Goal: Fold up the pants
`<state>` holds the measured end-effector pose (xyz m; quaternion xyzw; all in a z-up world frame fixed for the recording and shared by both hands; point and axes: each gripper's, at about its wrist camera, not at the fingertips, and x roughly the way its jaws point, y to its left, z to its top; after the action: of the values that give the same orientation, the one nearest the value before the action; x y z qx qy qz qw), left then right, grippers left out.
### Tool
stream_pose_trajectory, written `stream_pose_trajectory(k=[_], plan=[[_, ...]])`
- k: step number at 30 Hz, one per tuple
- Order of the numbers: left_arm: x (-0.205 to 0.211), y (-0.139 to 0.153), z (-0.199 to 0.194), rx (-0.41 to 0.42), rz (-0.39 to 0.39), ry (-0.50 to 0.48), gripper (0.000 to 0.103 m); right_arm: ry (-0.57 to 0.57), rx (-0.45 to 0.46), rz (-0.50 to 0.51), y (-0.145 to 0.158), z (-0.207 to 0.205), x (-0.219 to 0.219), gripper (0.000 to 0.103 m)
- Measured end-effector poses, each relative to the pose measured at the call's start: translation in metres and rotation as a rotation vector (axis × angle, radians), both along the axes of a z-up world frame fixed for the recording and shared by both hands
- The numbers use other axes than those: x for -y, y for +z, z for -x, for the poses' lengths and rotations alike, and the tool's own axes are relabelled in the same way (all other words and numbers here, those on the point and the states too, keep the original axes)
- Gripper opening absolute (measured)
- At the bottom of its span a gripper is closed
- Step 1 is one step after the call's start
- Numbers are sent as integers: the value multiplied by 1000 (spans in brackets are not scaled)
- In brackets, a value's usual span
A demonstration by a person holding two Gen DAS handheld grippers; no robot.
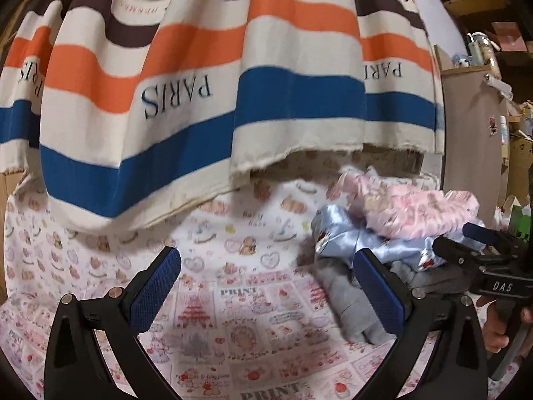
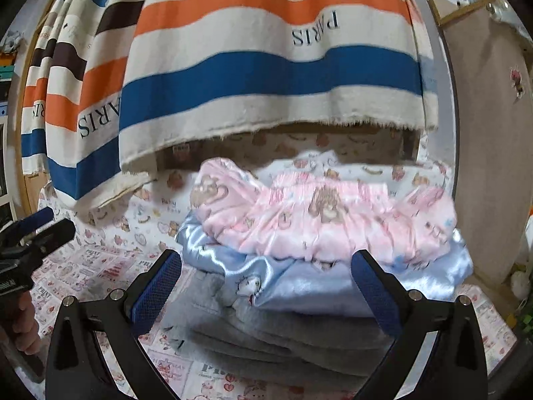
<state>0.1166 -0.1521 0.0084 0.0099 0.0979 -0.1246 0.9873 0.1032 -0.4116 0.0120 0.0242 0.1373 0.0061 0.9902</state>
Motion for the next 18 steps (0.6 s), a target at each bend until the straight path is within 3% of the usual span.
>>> stream_pose_trajectory(k=[6, 10, 18], plan=[[2, -7, -11, -72, -8, 37, 103, -36, -8, -11, 0, -3, 5, 102], [7, -8, -8, -69, -33, 22, 103, -36, 8, 62, 0, 0, -9, 102], [4, -8, -8, -73, -33, 39, 103, -50, 7, 59, 1, 0, -8, 102]])
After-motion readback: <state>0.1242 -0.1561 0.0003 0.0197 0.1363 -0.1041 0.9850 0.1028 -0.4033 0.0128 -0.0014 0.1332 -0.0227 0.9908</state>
